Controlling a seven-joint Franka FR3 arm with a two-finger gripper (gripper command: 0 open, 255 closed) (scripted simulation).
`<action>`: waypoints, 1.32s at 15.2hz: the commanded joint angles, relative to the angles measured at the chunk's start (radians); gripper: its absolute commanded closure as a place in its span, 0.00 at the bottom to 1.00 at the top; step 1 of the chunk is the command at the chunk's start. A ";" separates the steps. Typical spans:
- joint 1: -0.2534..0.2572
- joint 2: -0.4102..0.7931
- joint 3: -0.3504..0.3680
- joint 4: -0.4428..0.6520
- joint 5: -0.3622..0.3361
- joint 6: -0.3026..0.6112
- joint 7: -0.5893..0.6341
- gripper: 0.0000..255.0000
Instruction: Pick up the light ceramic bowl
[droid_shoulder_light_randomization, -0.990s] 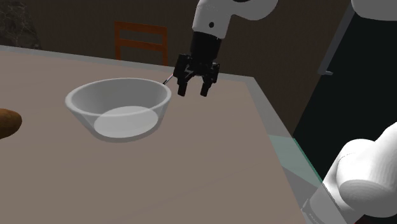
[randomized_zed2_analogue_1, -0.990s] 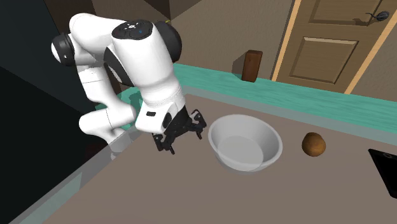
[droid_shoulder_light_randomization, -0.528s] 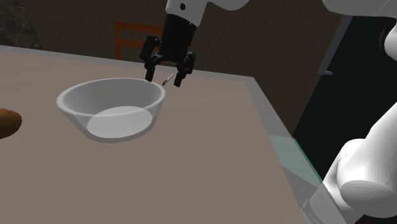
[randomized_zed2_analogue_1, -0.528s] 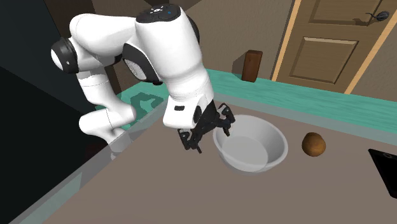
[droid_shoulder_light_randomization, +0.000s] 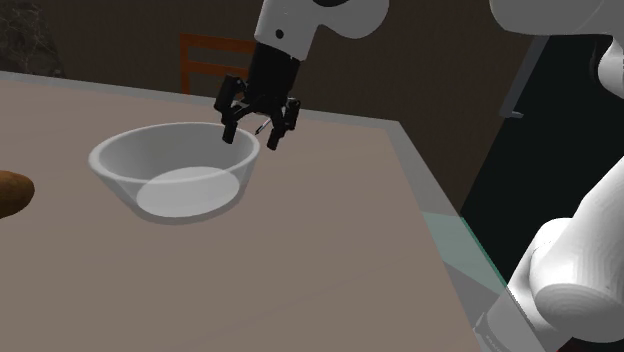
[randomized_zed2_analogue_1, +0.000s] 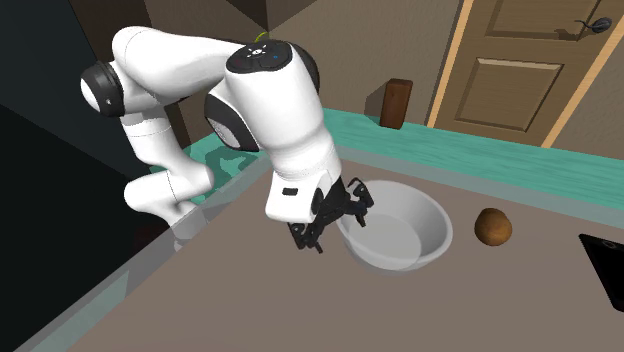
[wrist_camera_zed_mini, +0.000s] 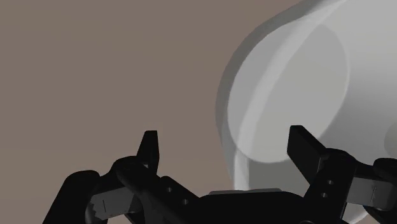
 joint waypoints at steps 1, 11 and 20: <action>0.000 -0.006 -0.001 -0.019 0.004 0.013 -0.006 0.00; 0.000 -0.006 -0.001 -0.019 0.004 0.013 -0.006 1.00; -0.003 0.017 -0.002 0.125 -0.014 -0.104 0.032 1.00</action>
